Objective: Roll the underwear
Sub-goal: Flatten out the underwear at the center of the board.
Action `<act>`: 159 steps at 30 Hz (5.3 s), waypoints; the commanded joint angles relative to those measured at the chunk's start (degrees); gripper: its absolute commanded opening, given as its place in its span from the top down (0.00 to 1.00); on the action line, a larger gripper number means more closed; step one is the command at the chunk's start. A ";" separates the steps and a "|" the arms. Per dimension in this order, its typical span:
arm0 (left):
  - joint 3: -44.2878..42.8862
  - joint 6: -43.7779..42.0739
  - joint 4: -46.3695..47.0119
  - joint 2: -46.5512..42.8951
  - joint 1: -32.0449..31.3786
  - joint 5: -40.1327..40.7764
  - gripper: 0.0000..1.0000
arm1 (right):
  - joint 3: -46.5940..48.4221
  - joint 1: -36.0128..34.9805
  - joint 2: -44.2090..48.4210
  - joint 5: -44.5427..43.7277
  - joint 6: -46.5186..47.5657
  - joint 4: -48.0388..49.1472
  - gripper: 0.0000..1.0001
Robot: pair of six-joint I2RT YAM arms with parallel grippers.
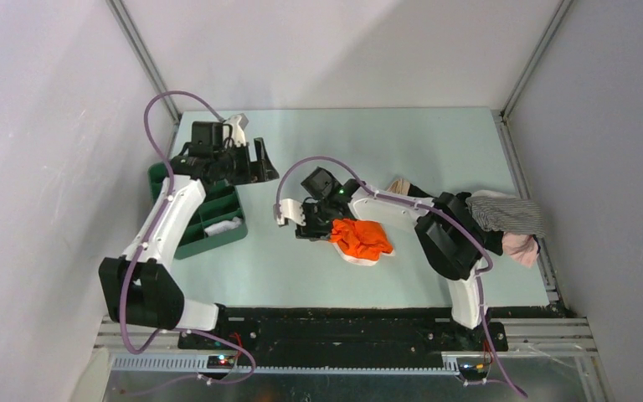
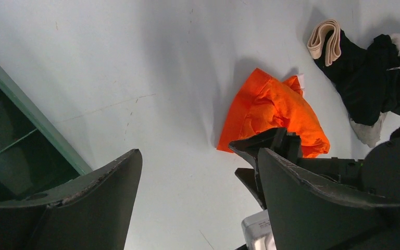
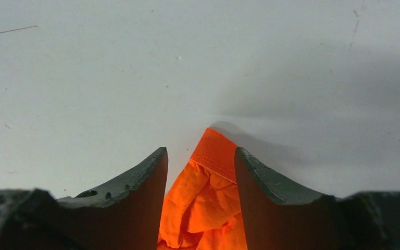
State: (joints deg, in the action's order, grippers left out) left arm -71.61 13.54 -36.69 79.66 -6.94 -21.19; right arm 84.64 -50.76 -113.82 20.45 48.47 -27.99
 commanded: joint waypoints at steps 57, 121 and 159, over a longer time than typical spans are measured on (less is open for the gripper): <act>-5.98 -17.21 -0.43 13.47 -3.53 -12.15 0.20 | -22.81 47.71 31.02 15.08 -38.66 -3.15 0.60; -50.93 -76.48 -38.83 55.50 -22.77 1.62 0.23 | -27.18 48.00 30.35 15.86 -56.13 1.47 0.41; -21.10 -40.96 -27.88 26.70 -7.33 -18.87 1.00 | -24.02 42.95 23.94 7.63 -59.31 3.78 0.39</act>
State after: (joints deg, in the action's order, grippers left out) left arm -94.30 -37.28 -70.15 110.17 -15.84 -36.25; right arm 57.49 -6.81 -88.77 28.86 -10.52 -27.00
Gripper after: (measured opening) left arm 0.005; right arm 0.611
